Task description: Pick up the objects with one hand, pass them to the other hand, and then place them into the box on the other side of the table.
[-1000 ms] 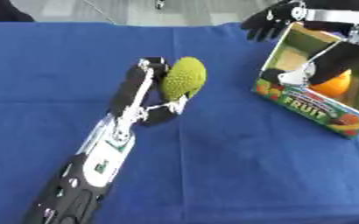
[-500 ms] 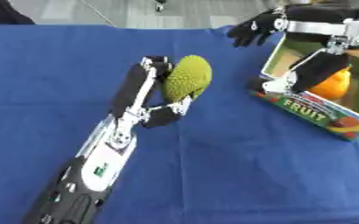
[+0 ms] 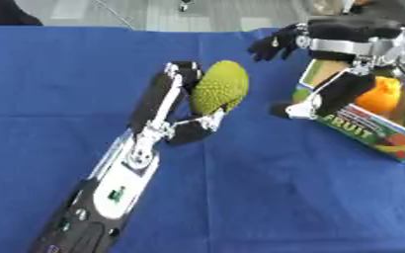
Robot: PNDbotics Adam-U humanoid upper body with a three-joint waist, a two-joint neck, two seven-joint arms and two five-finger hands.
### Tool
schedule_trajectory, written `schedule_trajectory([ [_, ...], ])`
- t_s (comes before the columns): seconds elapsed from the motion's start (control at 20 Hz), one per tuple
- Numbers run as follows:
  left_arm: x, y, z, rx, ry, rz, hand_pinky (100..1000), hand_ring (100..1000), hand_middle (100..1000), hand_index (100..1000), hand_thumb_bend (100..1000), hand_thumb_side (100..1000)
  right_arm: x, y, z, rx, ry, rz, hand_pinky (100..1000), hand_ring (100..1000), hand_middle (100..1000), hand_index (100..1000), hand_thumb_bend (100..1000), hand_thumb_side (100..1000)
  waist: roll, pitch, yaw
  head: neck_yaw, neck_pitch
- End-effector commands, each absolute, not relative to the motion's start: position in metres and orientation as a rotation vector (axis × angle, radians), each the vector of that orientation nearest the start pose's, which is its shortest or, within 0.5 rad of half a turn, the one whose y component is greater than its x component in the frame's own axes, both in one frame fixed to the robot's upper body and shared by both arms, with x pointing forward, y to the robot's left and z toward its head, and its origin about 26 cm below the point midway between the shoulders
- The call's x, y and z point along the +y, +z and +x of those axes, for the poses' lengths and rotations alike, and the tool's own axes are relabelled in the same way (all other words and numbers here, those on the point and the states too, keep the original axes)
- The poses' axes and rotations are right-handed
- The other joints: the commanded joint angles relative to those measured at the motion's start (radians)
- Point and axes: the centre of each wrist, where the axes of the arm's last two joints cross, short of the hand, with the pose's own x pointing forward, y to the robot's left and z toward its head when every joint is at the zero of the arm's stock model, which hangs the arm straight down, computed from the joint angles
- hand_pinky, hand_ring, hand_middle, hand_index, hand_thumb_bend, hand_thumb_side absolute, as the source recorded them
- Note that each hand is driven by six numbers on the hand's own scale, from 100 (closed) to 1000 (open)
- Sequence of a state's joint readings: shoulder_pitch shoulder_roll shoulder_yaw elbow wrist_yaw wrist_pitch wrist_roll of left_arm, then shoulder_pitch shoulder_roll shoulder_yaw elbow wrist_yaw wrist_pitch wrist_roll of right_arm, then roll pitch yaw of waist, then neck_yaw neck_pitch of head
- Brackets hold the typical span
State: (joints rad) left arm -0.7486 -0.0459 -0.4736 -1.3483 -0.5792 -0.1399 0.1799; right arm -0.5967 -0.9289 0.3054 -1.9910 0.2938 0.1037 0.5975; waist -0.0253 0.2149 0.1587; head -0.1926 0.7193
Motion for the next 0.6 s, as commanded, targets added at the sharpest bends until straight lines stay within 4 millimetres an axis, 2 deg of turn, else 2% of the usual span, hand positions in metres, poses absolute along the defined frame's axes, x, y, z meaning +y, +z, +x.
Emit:
schedule_trajectory([
  [0.05,0.0099,0.1644,0.3612,-2.384,-0.94,0.125,478,464,413,443,100,100,-0.2567,0.2985,0.2986,-1.643,1.759,-0.655,803,859,831,955,374,333,-0.009,0.0,0.001,-0.003,-0.011],
  [0.25,0.0062,0.1628,0.3587,-2.376,-0.961,0.097,478,464,413,443,100,100,-0.2564,0.298,0.2987,-1.682,1.739,-0.669,820,874,833,952,379,302,-0.009,0.004,0.004,-0.005,-0.013],
  [0.6,0.0002,0.1647,0.3526,-2.385,-0.997,0.052,479,465,414,443,100,100,-0.2556,0.2945,0.2989,-1.685,1.74,-0.664,825,879,829,949,363,316,-0.007,0.011,0.012,-0.007,-0.023],
])
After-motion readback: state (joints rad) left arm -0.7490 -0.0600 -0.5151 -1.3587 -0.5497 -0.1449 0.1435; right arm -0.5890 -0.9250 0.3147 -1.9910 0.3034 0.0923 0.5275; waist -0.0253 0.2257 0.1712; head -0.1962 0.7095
